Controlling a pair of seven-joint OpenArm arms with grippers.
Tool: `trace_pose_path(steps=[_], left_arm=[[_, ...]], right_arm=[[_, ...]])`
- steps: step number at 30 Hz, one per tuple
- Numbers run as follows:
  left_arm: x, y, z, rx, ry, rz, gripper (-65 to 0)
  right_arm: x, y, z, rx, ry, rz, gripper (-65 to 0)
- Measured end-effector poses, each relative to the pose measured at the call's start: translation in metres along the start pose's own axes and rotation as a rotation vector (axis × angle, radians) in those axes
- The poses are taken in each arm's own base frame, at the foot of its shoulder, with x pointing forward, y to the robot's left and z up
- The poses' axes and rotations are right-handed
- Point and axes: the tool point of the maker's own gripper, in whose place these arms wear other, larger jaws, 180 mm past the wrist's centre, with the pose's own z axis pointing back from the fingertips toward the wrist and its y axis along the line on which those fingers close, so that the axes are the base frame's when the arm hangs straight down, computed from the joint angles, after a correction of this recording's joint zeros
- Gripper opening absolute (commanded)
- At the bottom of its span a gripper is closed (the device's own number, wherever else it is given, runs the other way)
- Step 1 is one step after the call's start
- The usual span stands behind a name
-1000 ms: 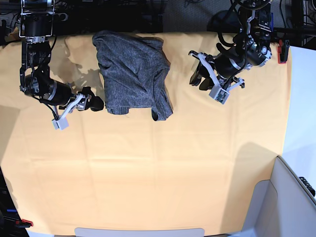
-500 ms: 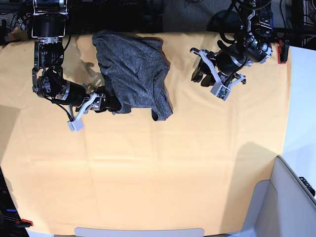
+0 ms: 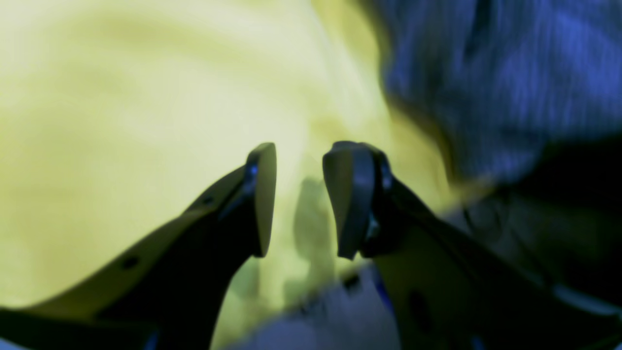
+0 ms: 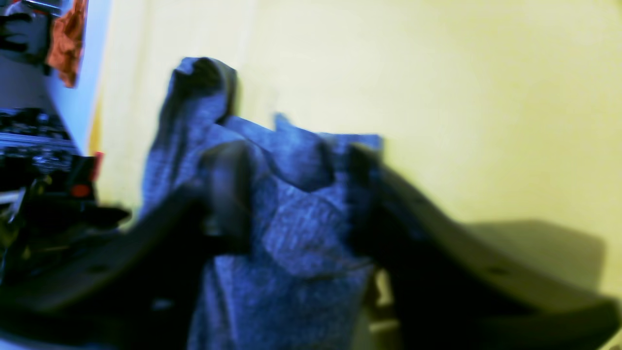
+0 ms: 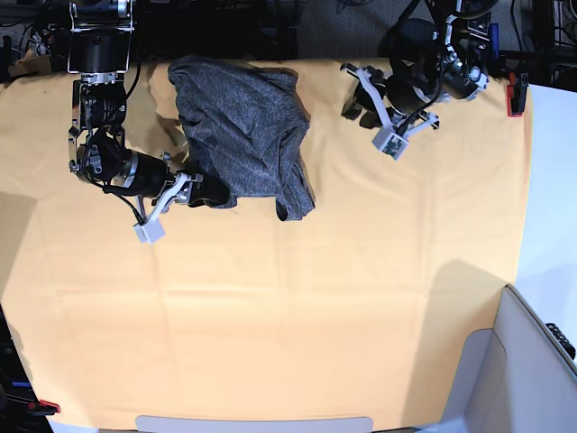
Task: Fold the T-shirt properly
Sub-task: 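Grasp opposite sides of the grey bundle with both grippers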
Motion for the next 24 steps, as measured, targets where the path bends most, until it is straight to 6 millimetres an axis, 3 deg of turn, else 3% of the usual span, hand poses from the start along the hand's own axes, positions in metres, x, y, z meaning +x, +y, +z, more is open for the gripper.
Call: trace_pose_path(steps=[2, 4, 12, 19, 24], left_arm=[[-0.004, -0.015, -0.006, -0.034, 0.027, 0.026, -40.5], [-0.001, -0.028, -0.01, -0.066, 0.035, 0.042, -39.2], [0.023, -0.037, -0.017, -0.15, 0.037, 0.04, -38.3], [0.003, -0.046, -0.042, -0.31, 0.126, 0.152, -38.3], [-0.001, -0.053, -0.049, -0.395, 0.129, 0.234, -38.3]], right_arm=[[-0.003, -0.004, -0.001, -0.024, 0.014, 0.013, -54.9], [-0.004, -0.003, -0.002, -0.027, 0.018, 0.015, -57.1], [-0.004, 0.0, -0.006, -0.021, 0.015, 0.014, -51.0], [-0.004, 0.0, -0.006, -0.022, 0.017, 0.016, -50.6], [-0.004, 0.0, -0.006, -0.021, 0.016, 0.015, -50.6]])
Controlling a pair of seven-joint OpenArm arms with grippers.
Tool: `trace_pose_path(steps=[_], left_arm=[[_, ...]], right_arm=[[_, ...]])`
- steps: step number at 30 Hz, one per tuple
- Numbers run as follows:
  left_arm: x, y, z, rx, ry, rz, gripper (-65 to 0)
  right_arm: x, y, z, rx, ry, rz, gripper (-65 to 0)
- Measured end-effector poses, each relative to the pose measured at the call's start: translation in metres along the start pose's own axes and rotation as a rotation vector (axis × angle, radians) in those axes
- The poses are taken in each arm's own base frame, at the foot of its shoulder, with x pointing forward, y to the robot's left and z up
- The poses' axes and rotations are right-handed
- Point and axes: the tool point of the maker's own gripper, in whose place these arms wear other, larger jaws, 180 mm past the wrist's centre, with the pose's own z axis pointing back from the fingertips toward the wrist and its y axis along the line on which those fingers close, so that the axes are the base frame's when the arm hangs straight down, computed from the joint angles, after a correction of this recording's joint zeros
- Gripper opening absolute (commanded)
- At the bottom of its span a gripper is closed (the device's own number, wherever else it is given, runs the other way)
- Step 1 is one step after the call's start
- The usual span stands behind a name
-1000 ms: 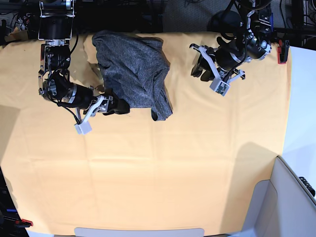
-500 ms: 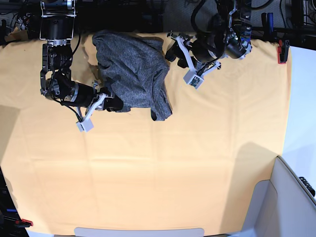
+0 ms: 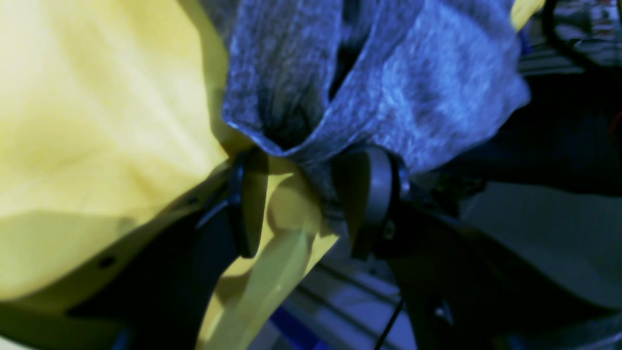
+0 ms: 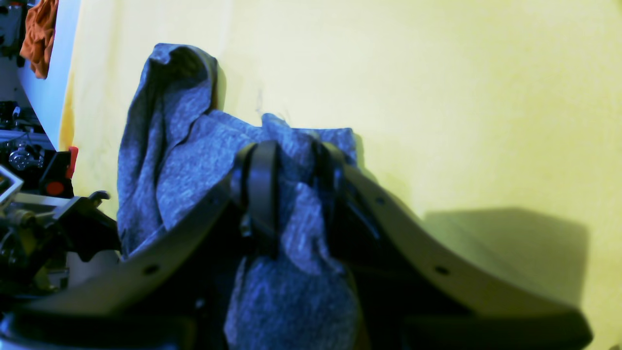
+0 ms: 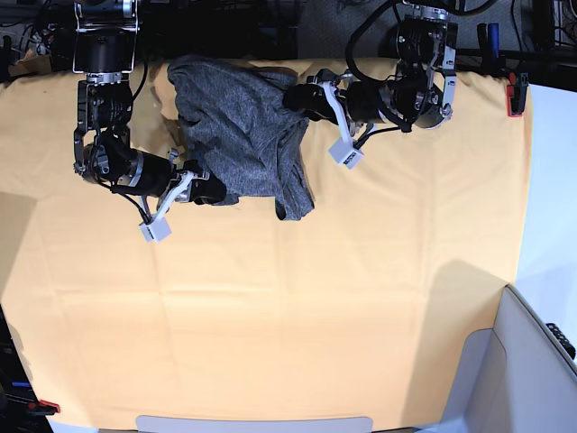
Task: Fold the T-shirt properly
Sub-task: 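Grasp opposite sides of the grey bundle with both grippers, then pull the bundle sides apart to flatten it, then release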
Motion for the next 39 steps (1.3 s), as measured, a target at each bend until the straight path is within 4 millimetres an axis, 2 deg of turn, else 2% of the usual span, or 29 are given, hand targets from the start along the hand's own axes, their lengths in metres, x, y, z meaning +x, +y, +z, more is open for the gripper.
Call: trace_pose_path(steps=[20, 23, 25, 27, 31, 36, 39], left_arm=[[-0.006, -0.021, -0.005, -0.146, 0.0, 0.075, -38.8], [-0.007, -0.02, -0.006, -0.151, 0.005, 0.084, -45.8], [-0.004, -0.017, -0.007, -0.16, 0.01, 0.087, -55.3], [0.005, -0.014, -0.009, -0.172, 0.005, 0.095, -64.5], [0.012, -0.005, -0.012, -0.164, 0.008, 0.117, -64.2], [0.023, 0.007, -0.002, -0.13, 0.014, 0.079, -64.6], [0.031, 0.031, 0.012, -0.048, 0.027, 0.052, -64.6]], right_arm=[[0.0, 0.0, 0.0, 0.0, 0.0, 0.0, -50.9], [0.0, 0.0, 0.0, 0.0, 0.0, 0.0, -51.0], [0.0, 0.0, 0.0, -0.002, 0.0, 0.001, -52.2], [0.0, 0.0, 0.0, -0.001, -0.001, 0.001, -56.7], [0.005, 0.003, 0.003, -0.01, -0.009, 0.032, -65.0], [0.013, 0.005, 0.015, -0.026, -0.022, 0.087, -65.0], [0.014, 0.001, 0.024, -0.062, -0.029, 0.112, -65.0]])
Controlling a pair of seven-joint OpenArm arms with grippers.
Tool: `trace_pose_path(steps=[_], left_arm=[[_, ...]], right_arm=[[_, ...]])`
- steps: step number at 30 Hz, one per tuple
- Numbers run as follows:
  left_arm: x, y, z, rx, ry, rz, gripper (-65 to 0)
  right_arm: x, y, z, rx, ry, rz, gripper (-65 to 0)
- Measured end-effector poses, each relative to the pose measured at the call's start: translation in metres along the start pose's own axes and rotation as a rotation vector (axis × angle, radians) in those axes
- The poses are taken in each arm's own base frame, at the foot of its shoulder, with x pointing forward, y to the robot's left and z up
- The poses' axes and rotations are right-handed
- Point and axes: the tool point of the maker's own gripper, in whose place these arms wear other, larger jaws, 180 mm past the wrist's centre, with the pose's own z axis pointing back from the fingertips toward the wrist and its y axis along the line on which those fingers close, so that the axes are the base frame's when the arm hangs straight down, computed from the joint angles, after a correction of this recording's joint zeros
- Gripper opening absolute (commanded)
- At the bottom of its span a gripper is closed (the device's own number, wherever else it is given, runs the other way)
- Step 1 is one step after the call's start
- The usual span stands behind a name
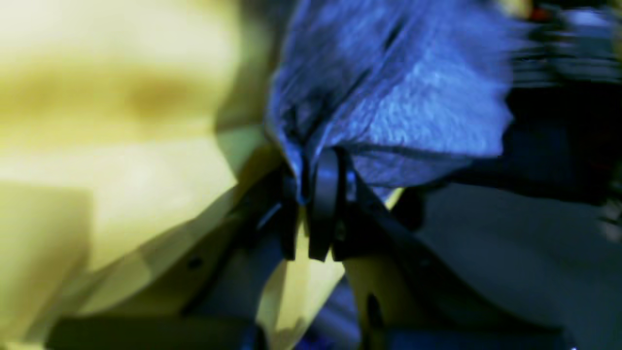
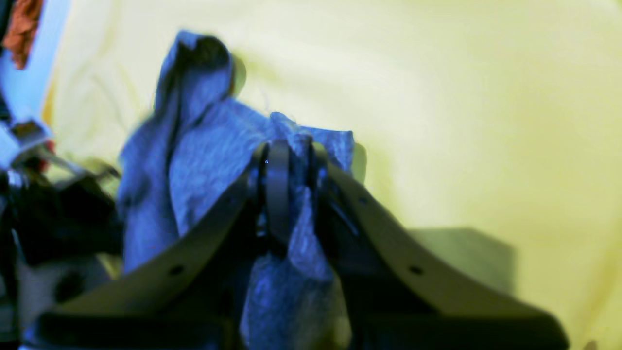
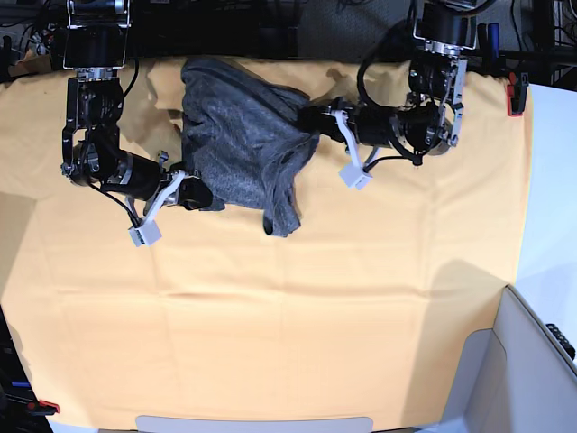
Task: Fold the T-shirt properly
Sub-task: 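Pull the bundle sides apart to flatten it, then release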
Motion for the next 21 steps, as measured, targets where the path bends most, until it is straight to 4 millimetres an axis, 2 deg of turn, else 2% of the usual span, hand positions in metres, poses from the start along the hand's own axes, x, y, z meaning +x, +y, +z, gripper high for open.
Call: trace_pose_path(steps=[4, 8, 10, 14, 21], left_arm=[[0.022, 0.012, 0.019, 0.057, -0.006, -0.048, -64.6], [0.039, 0.019, 0.021, 0.061, -0.014, -0.039, -64.6], [0.041, 0.029, 0.021, 0.066, -0.001, -0.009, -64.6], [0.054, 0.037, 0.021, 0.088, 0.024, -0.018, -64.6], [0.073, 0.023, 0.001, 0.092, 0.098, -0.114, -64.6]], right_arm=[[-0.015, -0.013, 0.012, -0.074, 0.019, 0.006, -65.0], [-0.027, -0.018, 0.023, -0.124, 0.025, 0.017, -65.0], [-0.032, -0.014, 0.025, -0.123, 0.004, -0.007, -65.0], [-0.058, -0.004, 0.025, -0.116, 0.001, -0.076, -65.0], [-0.083, 0.02, 0.03, -0.099, -0.006, -0.121, -65.0]])
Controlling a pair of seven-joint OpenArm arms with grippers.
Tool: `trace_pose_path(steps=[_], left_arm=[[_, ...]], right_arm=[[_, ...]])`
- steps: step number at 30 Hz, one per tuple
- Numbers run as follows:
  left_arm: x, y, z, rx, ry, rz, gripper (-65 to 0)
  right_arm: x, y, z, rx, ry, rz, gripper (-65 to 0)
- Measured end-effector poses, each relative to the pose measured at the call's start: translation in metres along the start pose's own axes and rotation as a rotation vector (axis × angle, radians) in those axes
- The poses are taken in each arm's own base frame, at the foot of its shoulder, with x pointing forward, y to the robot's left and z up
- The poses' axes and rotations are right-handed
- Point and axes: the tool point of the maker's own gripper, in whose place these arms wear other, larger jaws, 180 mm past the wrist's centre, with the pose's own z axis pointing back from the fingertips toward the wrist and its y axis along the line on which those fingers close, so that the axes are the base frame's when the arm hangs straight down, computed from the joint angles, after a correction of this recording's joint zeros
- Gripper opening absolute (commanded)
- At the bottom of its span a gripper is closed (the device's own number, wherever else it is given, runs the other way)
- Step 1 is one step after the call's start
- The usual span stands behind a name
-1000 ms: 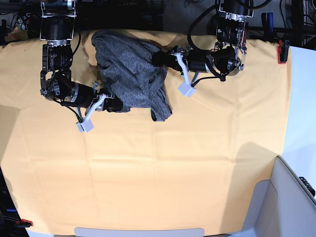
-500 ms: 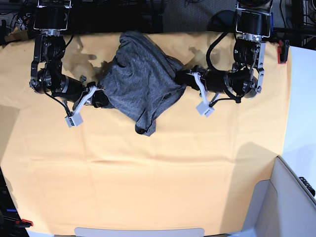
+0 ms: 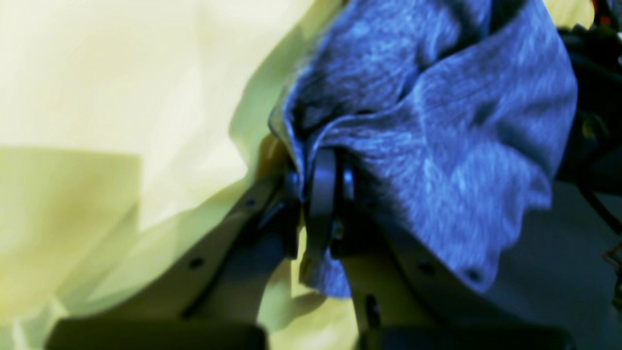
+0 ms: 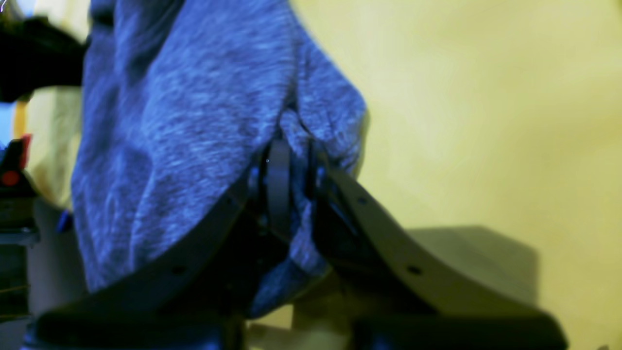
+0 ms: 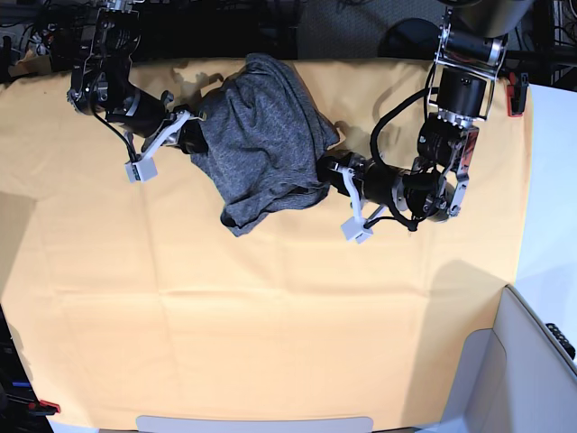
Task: Fold the T-shirt properly
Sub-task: 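Pull the bundle sides apart to flatten it, then release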
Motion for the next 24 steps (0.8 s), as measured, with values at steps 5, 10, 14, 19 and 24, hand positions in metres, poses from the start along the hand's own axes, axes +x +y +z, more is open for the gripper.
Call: trace_pose_path(steps=[5, 10, 14, 19, 24], left_arm=[[0.018, 0.0, -0.003, 0.016, -0.004, -0.031, -64.6], [0.029, 0.006, -0.004, 0.037, -0.003, -0.035, -64.6], [0.032, 0.007, -0.006, 0.04, -0.002, -0.039, -64.6], [0.031, 0.007, -0.006, 0.04, -0.001, -0.037, -64.6], [0.027, 0.008, -0.004, 0.04, 0.009, -0.037, -64.6]], right_arm=[[-0.006, -0.003, 0.014, -0.03, -0.007, 0.002, -65.0], [-0.014, -0.014, 0.029, -0.081, -0.031, -0.052, -65.0], [-0.018, -0.016, 0.031, -0.089, -0.042, -0.079, -65.0], [-0.017, -0.017, 0.032, -0.094, -0.044, -0.079, -65.0], [-0.015, -0.017, 0.032, -0.093, -0.045, -0.076, -65.0]])
